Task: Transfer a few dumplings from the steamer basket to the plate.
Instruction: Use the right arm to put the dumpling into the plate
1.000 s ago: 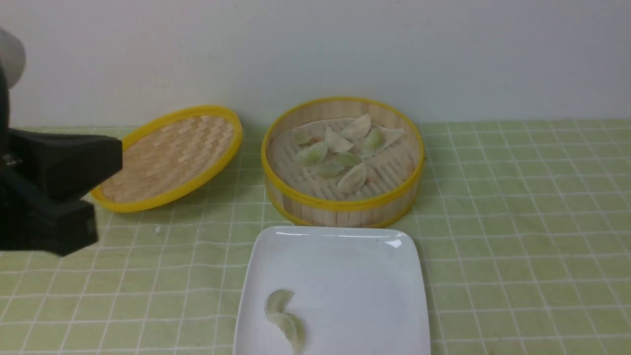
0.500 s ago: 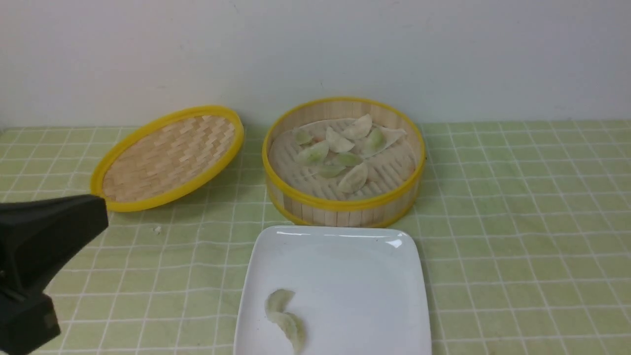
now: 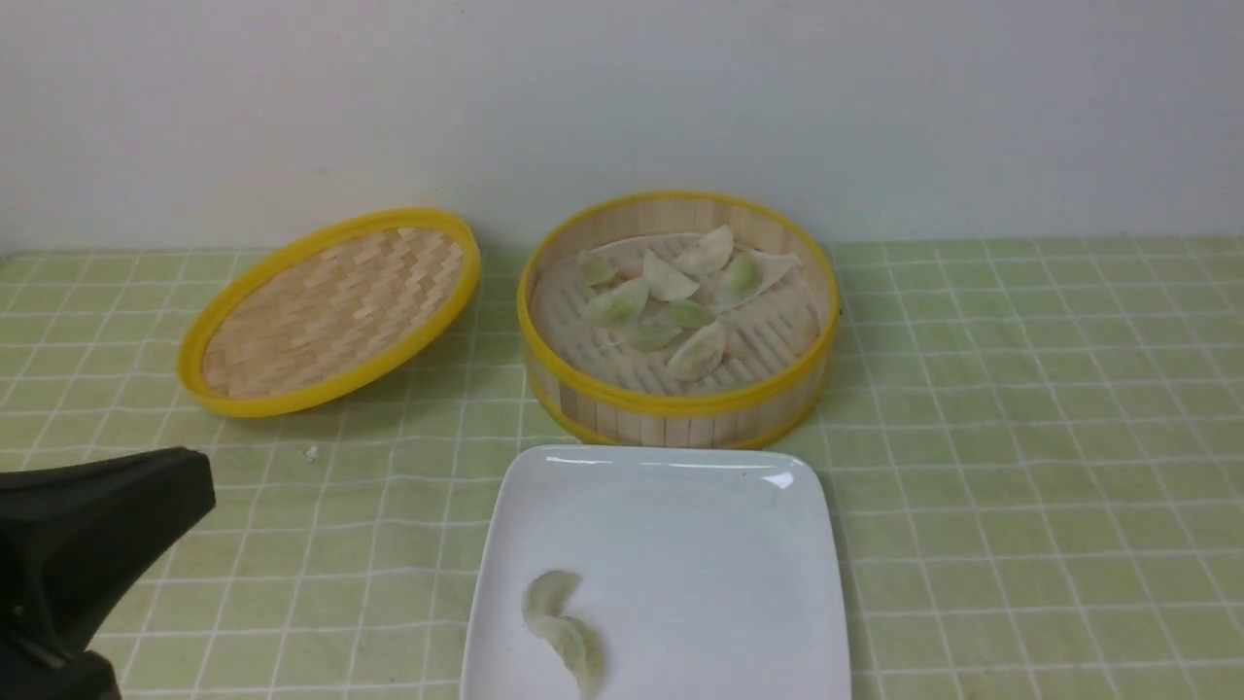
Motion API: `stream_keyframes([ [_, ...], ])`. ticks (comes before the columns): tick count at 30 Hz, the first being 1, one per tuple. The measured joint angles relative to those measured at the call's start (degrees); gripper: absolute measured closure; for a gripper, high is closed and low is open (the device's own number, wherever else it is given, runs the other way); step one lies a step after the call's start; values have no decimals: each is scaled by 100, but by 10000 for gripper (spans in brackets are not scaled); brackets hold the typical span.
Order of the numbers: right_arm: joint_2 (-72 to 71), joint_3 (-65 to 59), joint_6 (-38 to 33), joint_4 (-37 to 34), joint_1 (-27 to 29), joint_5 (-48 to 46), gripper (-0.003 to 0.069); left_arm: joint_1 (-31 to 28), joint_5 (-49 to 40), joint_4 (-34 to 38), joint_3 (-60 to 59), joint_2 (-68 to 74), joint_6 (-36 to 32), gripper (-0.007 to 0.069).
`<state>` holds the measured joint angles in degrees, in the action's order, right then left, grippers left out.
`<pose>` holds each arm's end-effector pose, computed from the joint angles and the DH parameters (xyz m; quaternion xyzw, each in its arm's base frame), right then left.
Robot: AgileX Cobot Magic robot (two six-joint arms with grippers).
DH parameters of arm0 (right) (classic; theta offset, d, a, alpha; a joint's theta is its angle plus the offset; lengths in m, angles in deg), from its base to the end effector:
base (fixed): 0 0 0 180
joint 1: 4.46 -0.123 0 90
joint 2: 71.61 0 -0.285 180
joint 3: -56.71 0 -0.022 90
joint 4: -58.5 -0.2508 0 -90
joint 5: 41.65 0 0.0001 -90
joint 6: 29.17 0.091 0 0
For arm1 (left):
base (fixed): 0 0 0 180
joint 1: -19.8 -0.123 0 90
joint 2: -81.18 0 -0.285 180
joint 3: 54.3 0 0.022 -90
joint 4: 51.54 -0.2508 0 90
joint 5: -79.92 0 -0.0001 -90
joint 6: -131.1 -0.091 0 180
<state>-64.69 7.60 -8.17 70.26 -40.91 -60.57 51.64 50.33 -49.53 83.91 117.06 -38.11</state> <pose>0.0039 -0.0047 0.3398 -0.1137 0.5953 0.2942 0.7390 0.0809 -0.0521 0.3380 0.1400 0.7928 -0.2304 0.5465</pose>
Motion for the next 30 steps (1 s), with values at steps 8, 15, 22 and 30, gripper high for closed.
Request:
stream_keyframes([
  [8, 0, 0, 0, 7, 0, -7, 673, -82, 439, -407, -463, -252, -694, 631],
  [15, 0, 0, 0, 14, 0, -7, 673, -1401, 1508, 28, -2324, -1628, -1033, 631],
  [22, 0, 0, 0, 14, 0, -7, 673, -2610, 1602, 83, -3699, -2679, -1079, 631],
  [30, 0, 0, 0, 14, 0, -20, 673, -2835, 901, 66, -3711, -2866, -1424, 631],
])
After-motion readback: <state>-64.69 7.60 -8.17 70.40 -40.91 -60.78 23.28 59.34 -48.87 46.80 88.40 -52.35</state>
